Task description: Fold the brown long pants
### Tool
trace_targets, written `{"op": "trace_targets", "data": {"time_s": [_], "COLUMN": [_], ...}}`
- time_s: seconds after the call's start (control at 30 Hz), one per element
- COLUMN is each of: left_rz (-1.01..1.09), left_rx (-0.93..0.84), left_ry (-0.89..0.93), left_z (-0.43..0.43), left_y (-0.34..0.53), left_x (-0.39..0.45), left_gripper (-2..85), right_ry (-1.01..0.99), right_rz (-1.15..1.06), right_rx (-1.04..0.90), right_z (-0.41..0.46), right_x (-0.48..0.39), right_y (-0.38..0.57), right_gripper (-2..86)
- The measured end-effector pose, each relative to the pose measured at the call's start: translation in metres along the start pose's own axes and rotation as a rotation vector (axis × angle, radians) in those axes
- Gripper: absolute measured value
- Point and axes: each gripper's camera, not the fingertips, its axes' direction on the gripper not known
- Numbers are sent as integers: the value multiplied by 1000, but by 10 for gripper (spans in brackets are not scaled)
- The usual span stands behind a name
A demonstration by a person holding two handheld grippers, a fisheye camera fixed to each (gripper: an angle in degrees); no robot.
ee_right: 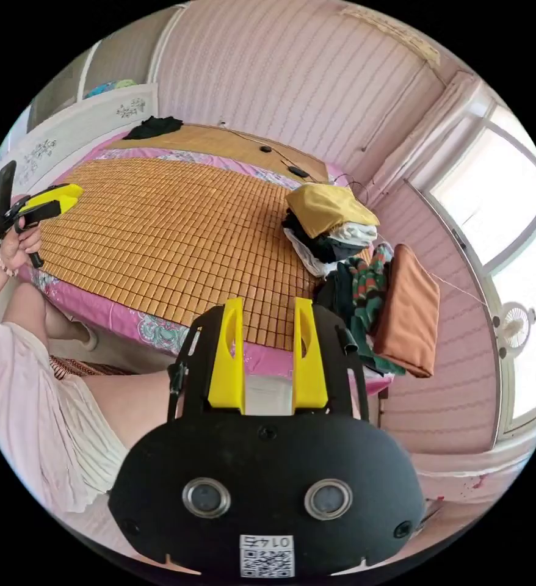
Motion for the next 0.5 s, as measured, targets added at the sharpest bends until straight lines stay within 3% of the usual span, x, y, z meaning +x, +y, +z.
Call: {"op": "trace_targets", "data": {"time_s": [0.17, 0.27, 0.4, 0.5], "left_rz": [91, 231, 314, 323], "left_rx": [-88, -149, -240, -293], "left_ry": [200, 216, 240, 245], "left_z": [134, 197, 267, 315], "left_y": [-63, -80, -89, -98], "left_x": [52, 91, 133, 162], "left_gripper": [77, 83, 89, 109], "right_ry": [74, 76, 140, 68], "right_rz": [224, 292, 321, 306], "right_rx": [-43, -47, -101, -66], "right_z": [-2, 8, 19, -2], "right_x": [91, 124, 156, 179], "right_y": [26, 21, 8, 5], "right_gripper": [163, 167, 120, 77]}}
